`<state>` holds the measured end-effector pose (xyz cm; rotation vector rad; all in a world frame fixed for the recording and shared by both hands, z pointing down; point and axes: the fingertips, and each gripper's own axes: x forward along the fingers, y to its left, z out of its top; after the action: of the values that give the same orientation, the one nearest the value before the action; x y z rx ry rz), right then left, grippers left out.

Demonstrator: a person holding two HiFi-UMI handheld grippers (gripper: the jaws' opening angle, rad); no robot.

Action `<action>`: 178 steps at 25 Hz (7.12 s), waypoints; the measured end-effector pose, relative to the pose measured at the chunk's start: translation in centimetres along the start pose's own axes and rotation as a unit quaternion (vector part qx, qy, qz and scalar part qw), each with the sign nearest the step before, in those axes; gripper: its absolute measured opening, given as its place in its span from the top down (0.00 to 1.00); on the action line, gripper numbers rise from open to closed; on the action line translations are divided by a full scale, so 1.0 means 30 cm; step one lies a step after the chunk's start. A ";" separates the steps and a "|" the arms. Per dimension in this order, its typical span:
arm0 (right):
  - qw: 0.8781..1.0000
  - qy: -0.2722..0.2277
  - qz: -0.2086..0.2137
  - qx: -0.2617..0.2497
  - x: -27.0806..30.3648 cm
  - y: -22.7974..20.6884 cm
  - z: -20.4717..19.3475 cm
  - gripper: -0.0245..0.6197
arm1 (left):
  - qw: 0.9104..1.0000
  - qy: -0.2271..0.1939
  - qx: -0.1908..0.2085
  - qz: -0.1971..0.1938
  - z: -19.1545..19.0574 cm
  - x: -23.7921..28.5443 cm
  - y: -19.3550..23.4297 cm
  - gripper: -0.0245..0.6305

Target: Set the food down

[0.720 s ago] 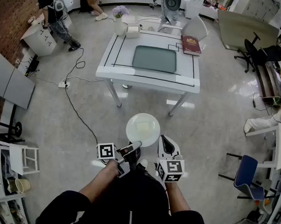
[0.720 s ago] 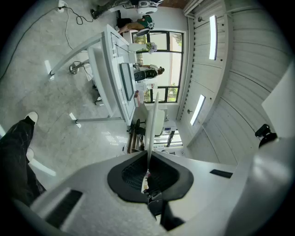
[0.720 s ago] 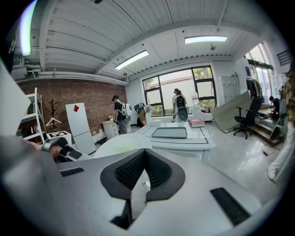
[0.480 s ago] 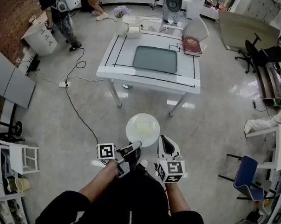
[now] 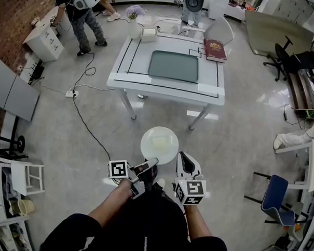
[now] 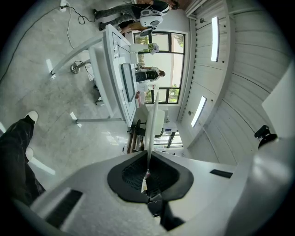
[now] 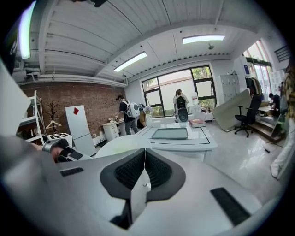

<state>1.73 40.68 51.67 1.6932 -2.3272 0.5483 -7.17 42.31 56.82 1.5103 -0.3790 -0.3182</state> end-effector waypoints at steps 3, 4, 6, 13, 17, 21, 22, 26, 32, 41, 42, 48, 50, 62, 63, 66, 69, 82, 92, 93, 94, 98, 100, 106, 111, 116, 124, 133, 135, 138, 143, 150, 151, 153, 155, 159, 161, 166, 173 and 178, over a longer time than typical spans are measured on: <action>1.000 -0.004 -0.001 -0.001 0.031 -0.011 0.012 0.95 | 1.000 0.003 0.001 0.006 0.023 0.011 0.015 0.94; 1.000 -0.005 -0.002 -0.002 0.042 -0.017 0.018 0.95 | 1.000 0.004 0.001 0.007 0.034 0.017 0.019 0.94; 1.000 -0.003 -0.002 -0.002 0.063 -0.027 0.032 0.95 | 1.000 0.004 -0.006 0.004 0.055 0.037 0.011 0.94; 1.000 -0.006 -0.007 -0.001 0.178 -0.082 0.095 0.95 | 1.000 0.007 -0.014 0.007 0.173 0.114 0.003 0.94; 1.000 0.000 -0.010 -0.002 0.260 -0.109 0.125 0.95 | 1.000 0.010 -0.017 0.008 0.258 0.157 0.001 0.94; 1.000 0.002 -0.015 0.000 0.338 -0.136 0.159 0.95 | 1.000 0.018 -0.022 0.006 0.335 0.201 -0.002 0.94; 1.000 0.002 -0.017 0.000 0.357 -0.140 0.170 0.95 | 1.000 0.020 -0.021 0.005 0.356 0.209 -0.002 0.94; 1.000 0.002 -0.025 -0.003 0.430 -0.152 0.211 0.95 | 0.999 0.027 -0.032 0.015 0.436 0.225 0.032 0.94; 1.000 0.007 -0.031 -0.003 0.534 -0.138 0.259 0.95 | 0.999 0.034 -0.024 0.000 0.547 0.250 -0.001 0.94; 0.999 0.017 -0.032 -0.002 0.638 -0.098 0.257 0.95 | 0.999 0.040 -0.028 -0.002 0.644 0.234 0.012 0.94; 0.999 0.019 -0.031 -0.003 0.645 -0.094 0.259 0.95 | 0.999 0.040 -0.032 -0.003 0.649 0.234 0.013 0.94; 0.999 0.023 -0.029 0.001 0.676 -0.100 0.272 0.95 | 0.998 0.036 -0.046 -0.011 0.675 0.252 0.007 0.94; 0.999 0.023 -0.028 0.003 0.691 -0.108 0.274 0.95 | 0.998 0.037 -0.040 -0.007 0.688 0.260 0.022 0.94; 1.000 0.017 -0.004 -0.001 0.819 -0.206 0.365 0.95 | 0.999 0.017 -0.031 0.004 0.799 0.371 0.023 0.94; 1.000 0.016 -0.002 -0.001 0.829 -0.219 0.375 0.95 | 0.999 0.015 -0.030 0.004 0.807 0.386 0.021 0.94; 1.000 0.016 0.004 -0.001 0.846 -0.260 0.391 0.95 | 0.999 0.006 -0.033 0.007 0.816 0.423 0.019 0.94; 1.000 0.014 0.010 0.000 0.870 -0.300 0.411 0.95 | 0.999 0.001 -0.039 0.006 0.829 0.464 0.008 0.94; 1.000 -0.003 0.028 0.003 0.977 -0.470 0.510 0.95 | 0.999 -0.016 -0.029 0.011 0.921 0.633 0.001 0.94; 0.998 0.001 0.057 -0.005 1.025 -0.554 0.544 0.95 | 0.998 -0.043 -0.043 0.013 0.957 0.724 -0.013 0.94; 0.998 0.002 0.058 -0.004 1.030 -0.562 0.546 0.95 | 0.998 -0.045 -0.044 0.013 0.960 0.730 -0.014 0.94; 0.998 0.003 0.059 -0.004 1.035 -0.567 0.546 0.95 | 0.998 -0.046 -0.045 0.013 0.964 0.735 -0.016 0.94; 0.998 0.005 0.064 0.000 1.046 -0.572 0.555 0.95 | 0.998 -0.051 -0.046 0.014 0.977 0.744 -0.023 0.94; 0.998 0.006 0.067 -0.001 1.056 -0.574 0.560 0.95 | 0.997 -0.054 -0.048 0.015 0.990 0.749 -0.027 0.94; 0.998 0.012 0.067 -0.001 1.106 -0.567 0.566 0.95 | 0.997 -0.056 -0.048 0.011 1.051 0.750 -0.024 0.94; 0.999 0.007 0.053 0.002 1.175 -0.573 0.627 0.95 | 0.998 -0.037 -0.045 0.012 1.130 0.779 -0.018 0.94; 0.999 0.006 0.037 0.004 1.264 -0.602 0.664 0.95 | 0.999 -0.024 -0.042 0.004 1.232 0.825 -0.021 0.94; 1.000 0.008 0.020 0.011 1.398 -0.633 0.718 0.95 | 0.999 -0.010 -0.053 0.007 1.381 0.881 -0.009 0.94; 1.000 0.018 0.002 0.013 1.494 -0.651 0.736 0.95 | 0.998 0.012 -0.054 0.014 1.478 0.913 0.018 0.94; 1.000 0.019 -0.002 0.015 1.510 -0.647 0.743 0.95 | 0.998 0.018 -0.059 0.017 1.493 0.917 0.029 0.94; 1.000 0.022 -0.010 0.015 1.531 -0.648 0.742 0.95 | 0.998 0.027 -0.062 0.016 1.515 0.926 0.038 0.94; 0.999 0.025 -0.031 0.017 1.549 -0.653 0.744 0.95 | 0.996 0.046 -0.065 0.027 1.551 0.937 0.070 0.94; 0.998 0.037 -0.052 0.027 1.543 -0.664 0.712 0.95 | 0.994 0.077 -0.069 0.034 1.569 0.963 0.098 0.94; 0.998 0.038 -0.053 0.027 1.543 -0.669 0.712 0.95 | 0.994 0.075 -0.069 0.035 1.576 0.967 0.109 0.94; 0.997 0.038 -0.054 0.027 1.547 -0.685 0.722 0.95 | 0.994 0.074 -0.069 0.036 1.591 0.983 0.119 0.94; 0.997 0.040 -0.054 0.024 1.550 -0.700 0.731 0.95 | 0.994 0.071 -0.071 0.036 1.598 1.002 0.125 0.94; 0.998 0.042 -0.046 0.018 1.562 -0.715 0.757 0.95 | 0.994 0.062 -0.078 0.040 1.603 1.020 0.150 0.94; 0.998 0.043 -0.041 0.013 1.569 -0.718 0.771 0.95 | 0.994 0.060 -0.080 0.043 1.609 1.028 0.159 0.94; 0.998 0.052 -0.037 0.010 1.574 -0.742 0.768 0.95 | 0.993 0.053 -0.095 0.052 1.624 1.054 0.205 0.94; 0.996 0.068 -0.044 0.022 1.558 -0.802 0.728 0.95 | 0.991 0.055 -0.097 0.075 1.646 1.122 0.290 0.94; 0.996 0.071 -0.053 0.032 1.539 -0.843 0.708 0.95 | 0.988 0.052 -0.106 0.097 1.659 1.161 0.361 0.94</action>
<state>12.04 -15.08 54.34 1.7329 -2.1286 0.7047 2.37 -17.15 70.28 1.2646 -0.3935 -0.1207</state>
